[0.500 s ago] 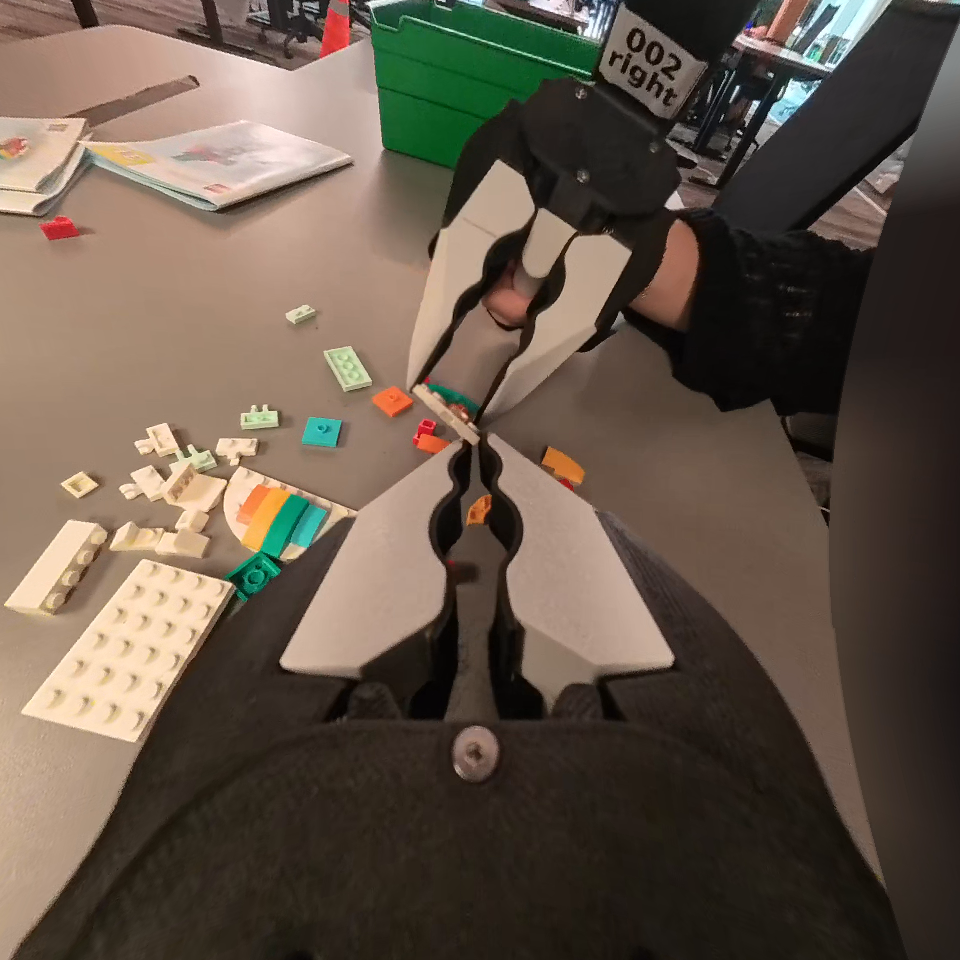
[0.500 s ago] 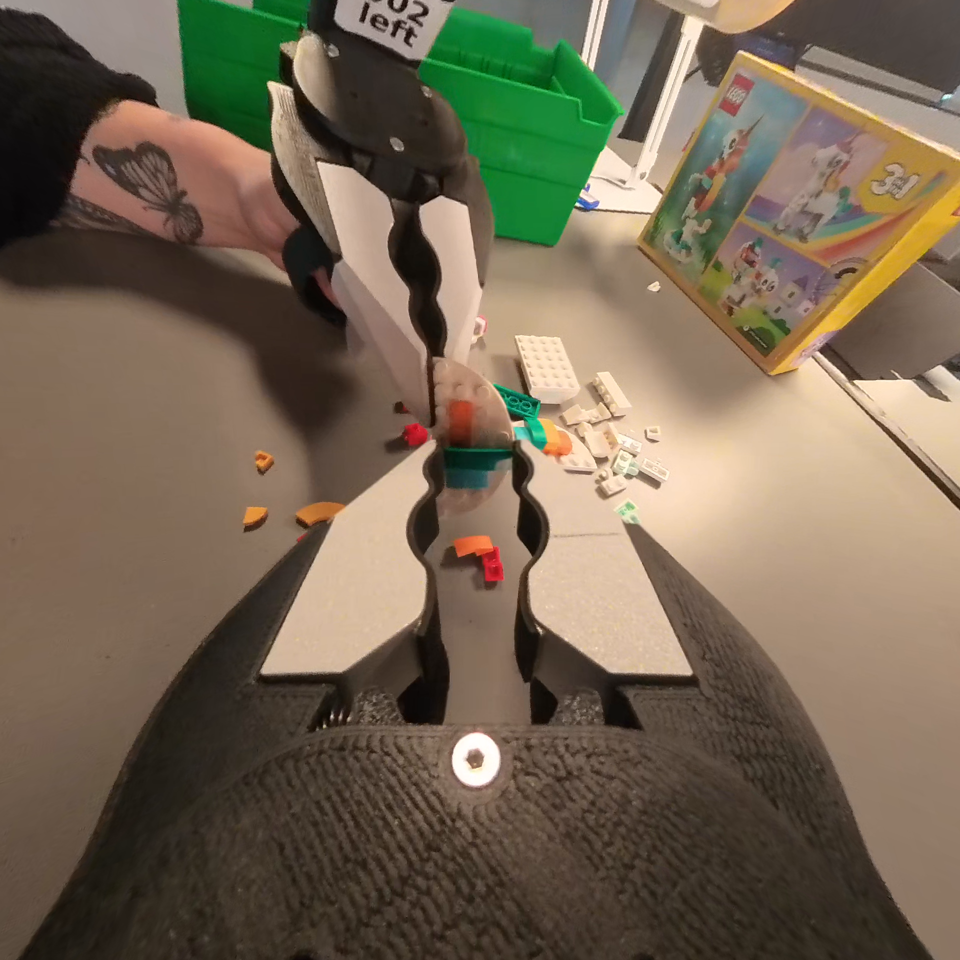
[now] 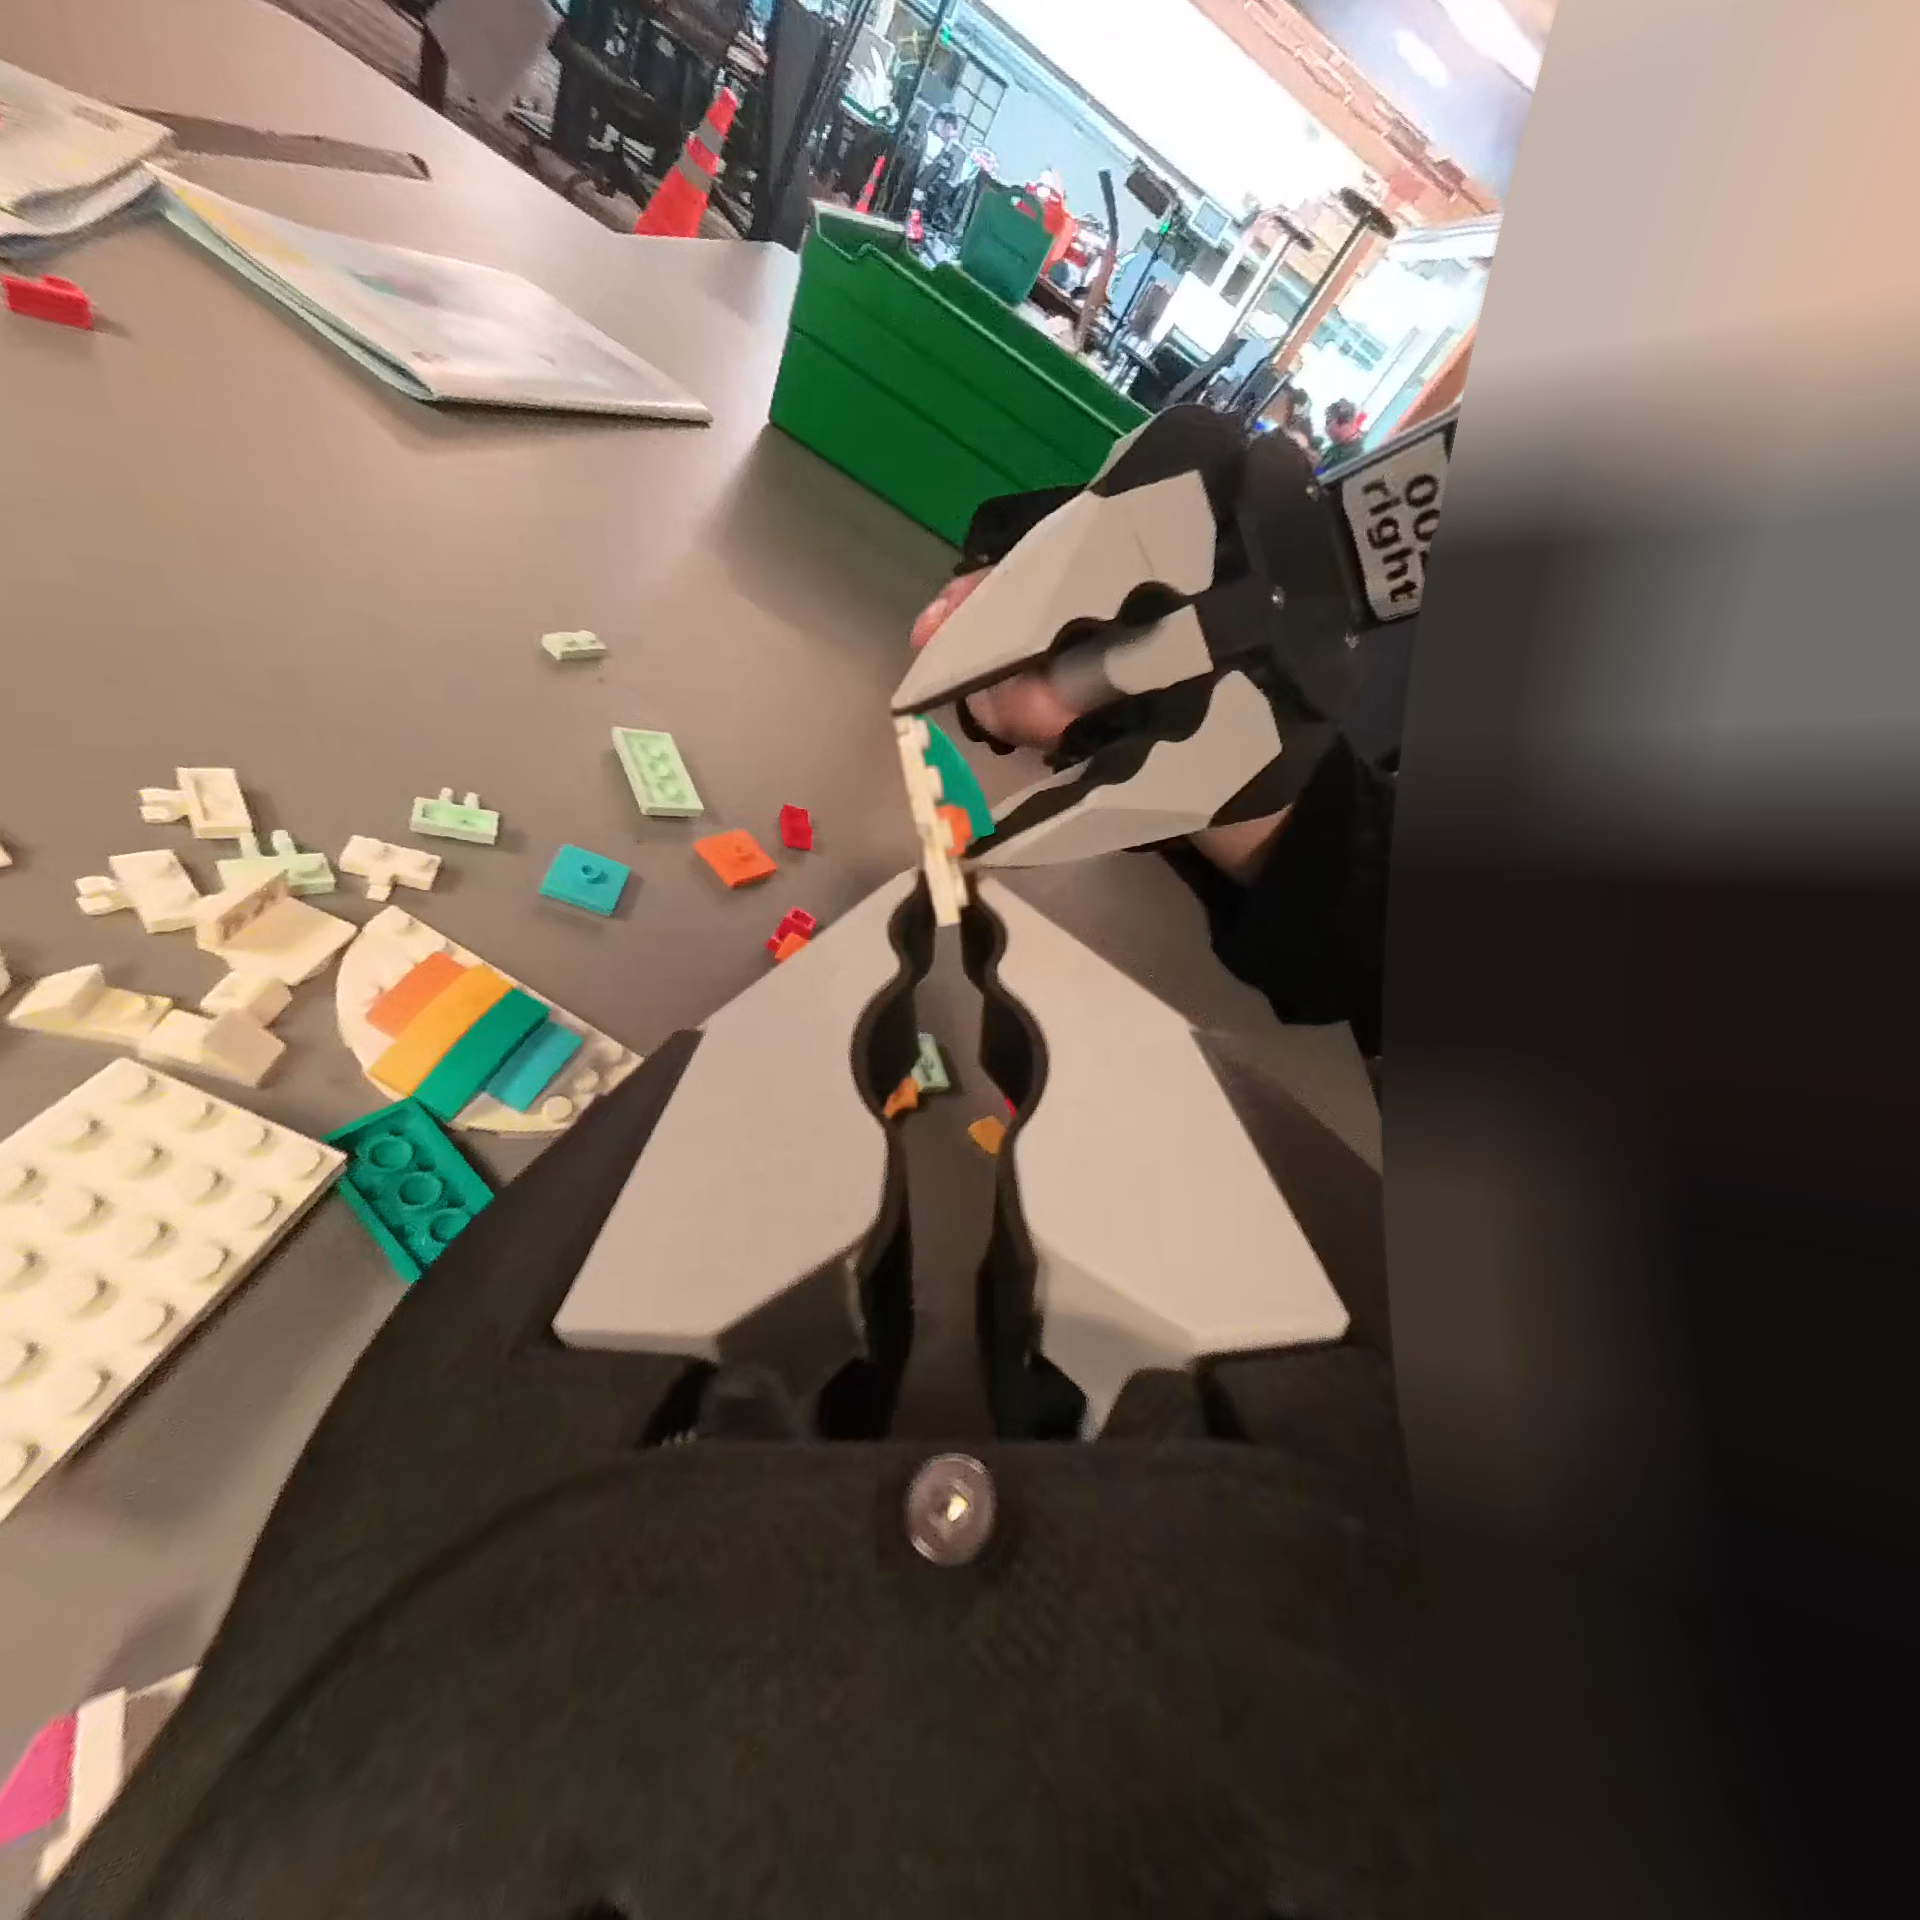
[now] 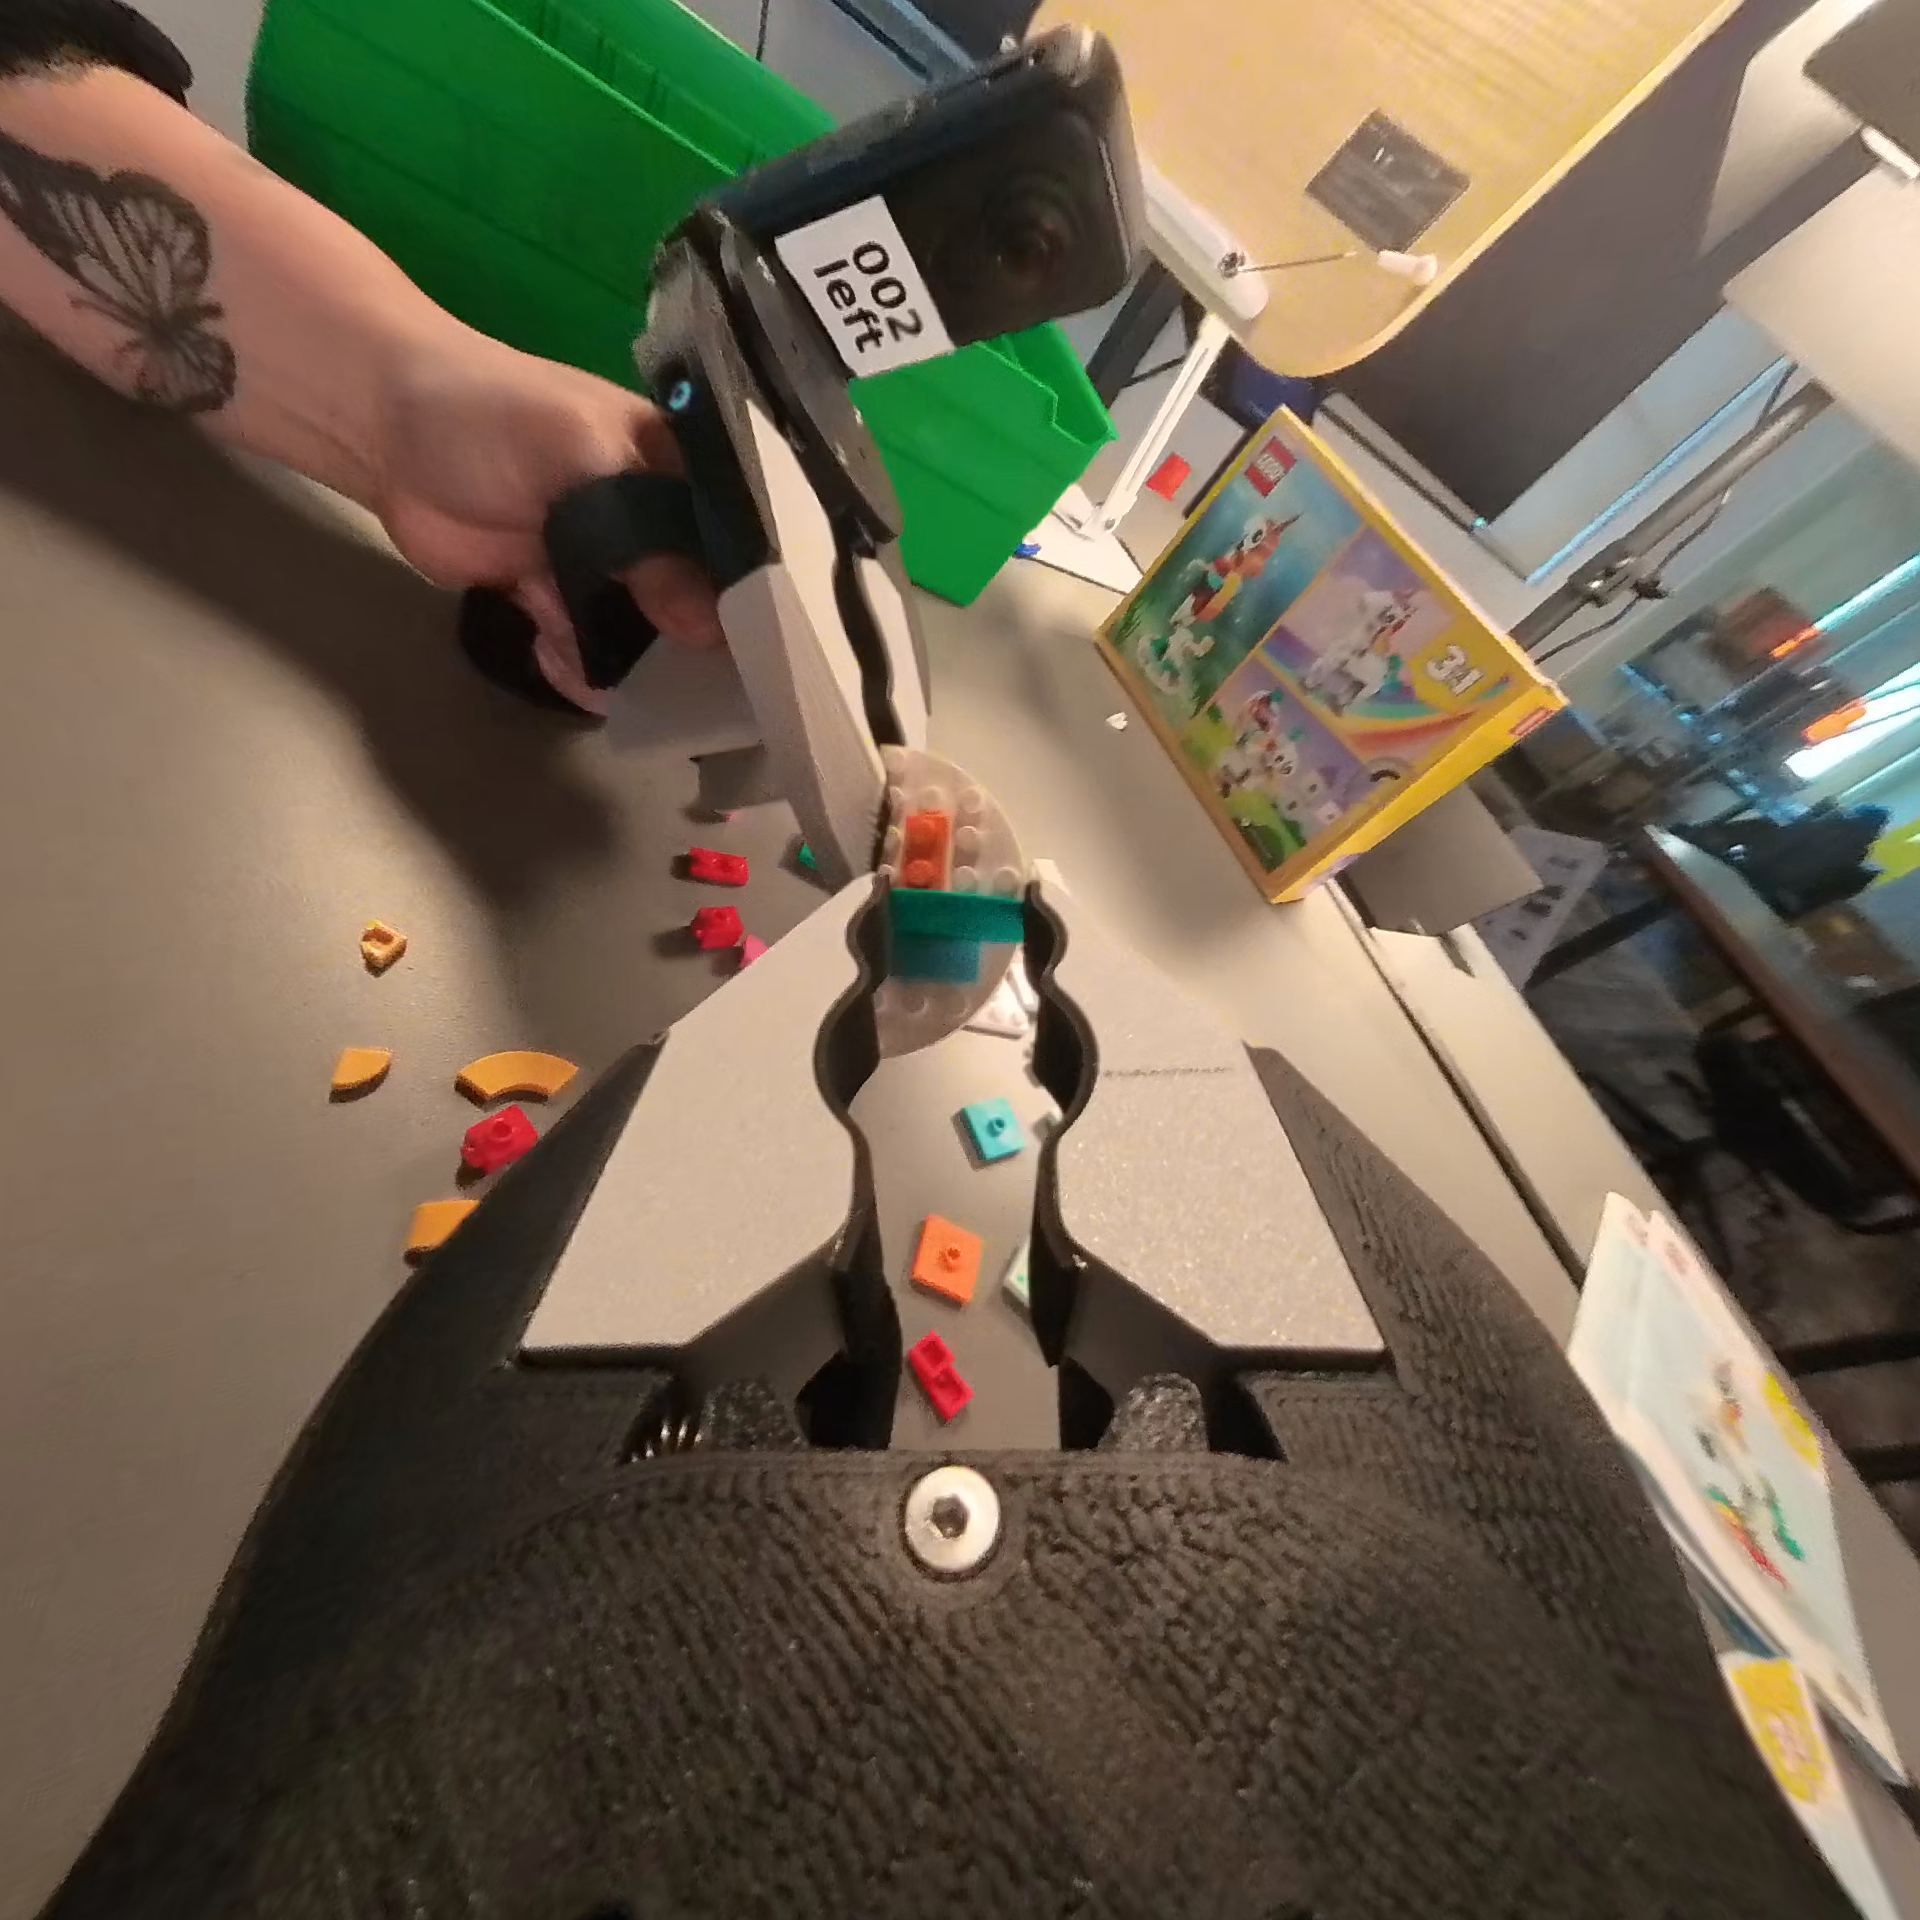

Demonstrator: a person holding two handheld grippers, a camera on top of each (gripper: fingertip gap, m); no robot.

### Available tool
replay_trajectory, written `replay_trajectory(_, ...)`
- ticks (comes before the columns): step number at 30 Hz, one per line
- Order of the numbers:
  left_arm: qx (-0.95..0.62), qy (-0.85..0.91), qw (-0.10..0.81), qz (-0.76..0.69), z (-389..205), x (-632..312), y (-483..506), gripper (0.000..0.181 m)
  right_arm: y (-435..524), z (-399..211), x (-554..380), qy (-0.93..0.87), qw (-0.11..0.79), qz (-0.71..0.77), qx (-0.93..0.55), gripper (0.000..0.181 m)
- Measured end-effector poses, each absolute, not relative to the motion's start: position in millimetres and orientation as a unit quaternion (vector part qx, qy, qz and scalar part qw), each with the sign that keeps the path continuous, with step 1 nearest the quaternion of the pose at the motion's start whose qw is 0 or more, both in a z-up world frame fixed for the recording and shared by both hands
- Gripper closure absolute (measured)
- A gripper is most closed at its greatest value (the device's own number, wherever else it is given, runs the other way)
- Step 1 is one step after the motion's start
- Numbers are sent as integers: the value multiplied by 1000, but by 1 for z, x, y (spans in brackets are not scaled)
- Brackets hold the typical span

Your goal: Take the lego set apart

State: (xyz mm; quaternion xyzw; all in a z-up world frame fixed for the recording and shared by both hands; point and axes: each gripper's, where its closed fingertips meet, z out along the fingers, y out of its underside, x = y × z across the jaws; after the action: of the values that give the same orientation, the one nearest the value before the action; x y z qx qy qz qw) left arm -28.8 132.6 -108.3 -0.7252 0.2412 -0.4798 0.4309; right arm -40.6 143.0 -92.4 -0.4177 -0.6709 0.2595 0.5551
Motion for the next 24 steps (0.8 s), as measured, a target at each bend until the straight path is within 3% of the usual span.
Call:
replay_trajectory(7, -743, 231, 406, -479, -116, -33, 134, 179, 145, -101, -42, -685, 553, 227, -417, 154)
replay_trajectory(11, -747, 262, 409, -455, -119, -31, 131, 178, 142, -106, -42, -692, 529, 241, -427, 159)
replay_trajectory(15, -756, 321, 428, -377, -127, -30, 130, 179, 128, -117, -43, -709, 464, 284, -449, 179)
replay_trajectory(19, -762, 291, 417, -401, -127, -33, 133, 179, 133, -113, -41, -685, 465, 317, -463, 181)
replay_trajectory(20, -762, 293, 415, -400, -127, -33, 132, 179, 136, -113, -42, -680, 467, 316, -469, 178)
replay_trajectory(22, -767, 302, 412, -389, -130, -33, 131, 179, 140, -119, -41, -682, 458, 304, -481, 150)
replay_trajectory(24, -768, 310, 409, -384, -132, -31, 130, 179, 141, -121, -40, -684, 454, 301, -486, 148)
